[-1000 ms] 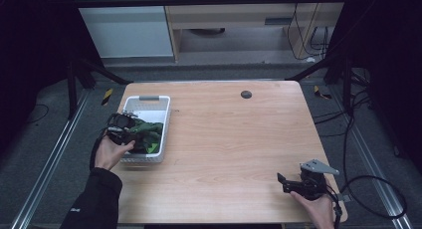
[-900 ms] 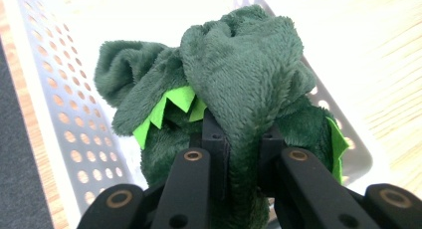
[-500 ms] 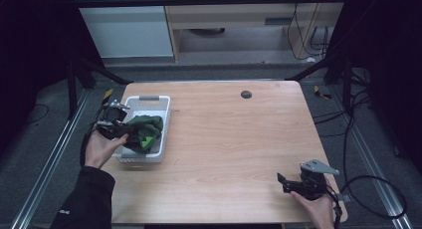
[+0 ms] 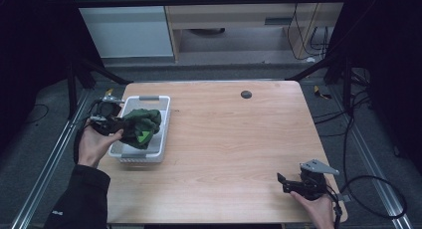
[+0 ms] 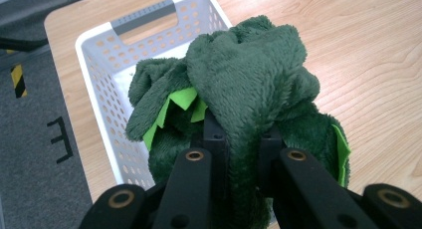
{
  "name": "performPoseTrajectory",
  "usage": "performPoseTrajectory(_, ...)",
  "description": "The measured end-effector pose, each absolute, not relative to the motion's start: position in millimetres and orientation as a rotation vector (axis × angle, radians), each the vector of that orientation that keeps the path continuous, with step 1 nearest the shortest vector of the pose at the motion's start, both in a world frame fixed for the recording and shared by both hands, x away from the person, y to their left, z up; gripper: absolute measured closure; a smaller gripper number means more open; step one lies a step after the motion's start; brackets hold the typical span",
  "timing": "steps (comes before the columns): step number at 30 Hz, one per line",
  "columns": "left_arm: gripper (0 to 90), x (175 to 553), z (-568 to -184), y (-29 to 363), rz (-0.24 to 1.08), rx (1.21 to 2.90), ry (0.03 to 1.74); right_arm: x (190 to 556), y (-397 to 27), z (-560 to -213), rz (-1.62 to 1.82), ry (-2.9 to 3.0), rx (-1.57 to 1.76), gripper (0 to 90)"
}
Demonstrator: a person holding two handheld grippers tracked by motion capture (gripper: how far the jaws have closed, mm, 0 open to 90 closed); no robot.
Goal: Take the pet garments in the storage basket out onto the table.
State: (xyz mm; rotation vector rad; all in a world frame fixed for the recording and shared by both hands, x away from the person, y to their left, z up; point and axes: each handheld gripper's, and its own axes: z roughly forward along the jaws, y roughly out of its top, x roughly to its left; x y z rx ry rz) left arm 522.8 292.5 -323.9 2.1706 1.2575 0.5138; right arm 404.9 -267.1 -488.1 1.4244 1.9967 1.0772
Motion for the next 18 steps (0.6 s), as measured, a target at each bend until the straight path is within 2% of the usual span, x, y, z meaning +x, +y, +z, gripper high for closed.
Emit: performPoseTrajectory(18, 81.4, 507, -296, 284, 0.507, 2.195, 1.173, 405, -268, -488, 1.075, 1.988, 1.409, 6.7)
